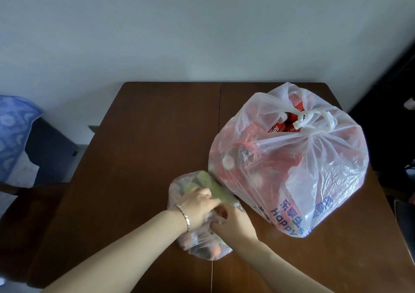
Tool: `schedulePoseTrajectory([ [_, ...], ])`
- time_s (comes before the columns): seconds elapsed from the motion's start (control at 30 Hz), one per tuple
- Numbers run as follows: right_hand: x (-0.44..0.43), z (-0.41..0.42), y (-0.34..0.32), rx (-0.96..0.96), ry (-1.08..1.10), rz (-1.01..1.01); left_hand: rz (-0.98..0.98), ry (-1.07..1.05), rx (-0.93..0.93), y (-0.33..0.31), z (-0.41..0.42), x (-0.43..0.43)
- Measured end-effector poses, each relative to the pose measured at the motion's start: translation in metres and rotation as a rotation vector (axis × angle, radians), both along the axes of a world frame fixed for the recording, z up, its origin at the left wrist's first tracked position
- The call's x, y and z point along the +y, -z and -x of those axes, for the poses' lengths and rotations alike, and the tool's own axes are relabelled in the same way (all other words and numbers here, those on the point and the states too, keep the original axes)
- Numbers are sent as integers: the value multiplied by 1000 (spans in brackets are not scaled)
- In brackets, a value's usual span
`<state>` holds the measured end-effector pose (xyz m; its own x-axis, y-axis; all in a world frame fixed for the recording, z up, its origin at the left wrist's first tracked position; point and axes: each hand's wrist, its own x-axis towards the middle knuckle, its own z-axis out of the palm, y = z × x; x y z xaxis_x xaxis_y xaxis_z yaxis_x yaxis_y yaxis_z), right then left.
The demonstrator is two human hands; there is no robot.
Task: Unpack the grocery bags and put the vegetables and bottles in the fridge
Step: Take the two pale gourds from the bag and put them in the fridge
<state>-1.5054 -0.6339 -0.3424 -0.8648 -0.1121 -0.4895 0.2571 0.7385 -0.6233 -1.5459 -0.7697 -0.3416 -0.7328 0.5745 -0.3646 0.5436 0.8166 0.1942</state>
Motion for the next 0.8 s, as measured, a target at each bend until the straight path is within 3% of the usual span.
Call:
schedulePoseTrajectory([
  [0.1,9,-3,-1,93,-8,-96,19,33,237,0,7,-8],
  [0.23,29,-4,-4,240,-127,-192,-188,-238,383,-21,3,-15],
  [0.27,39,-2,-4,255,-112,-183,-250,-412,350,-26,5,-17],
  [0.33,60,2,-3,275,-59,-65,-401,-851,115,-38,11,-28],
  [0.4,75,3,-3,345,-48,19,-557,-1074,-101,-33,10,-46],
  [0.6,73,0,-7,738,-6,109,-940,-1049,-162,-34,-9,-66],
  [0.67,68,-2,-10,648,-146,302,-1076,-943,-321,-37,-14,-66],
  [0.73,64,-1,-17,357,-217,526,-1100,-879,-376,-35,-16,-67],
  [0.8,61,2,-18,300,-270,510,-993,-811,-297,-36,-17,-67],
])
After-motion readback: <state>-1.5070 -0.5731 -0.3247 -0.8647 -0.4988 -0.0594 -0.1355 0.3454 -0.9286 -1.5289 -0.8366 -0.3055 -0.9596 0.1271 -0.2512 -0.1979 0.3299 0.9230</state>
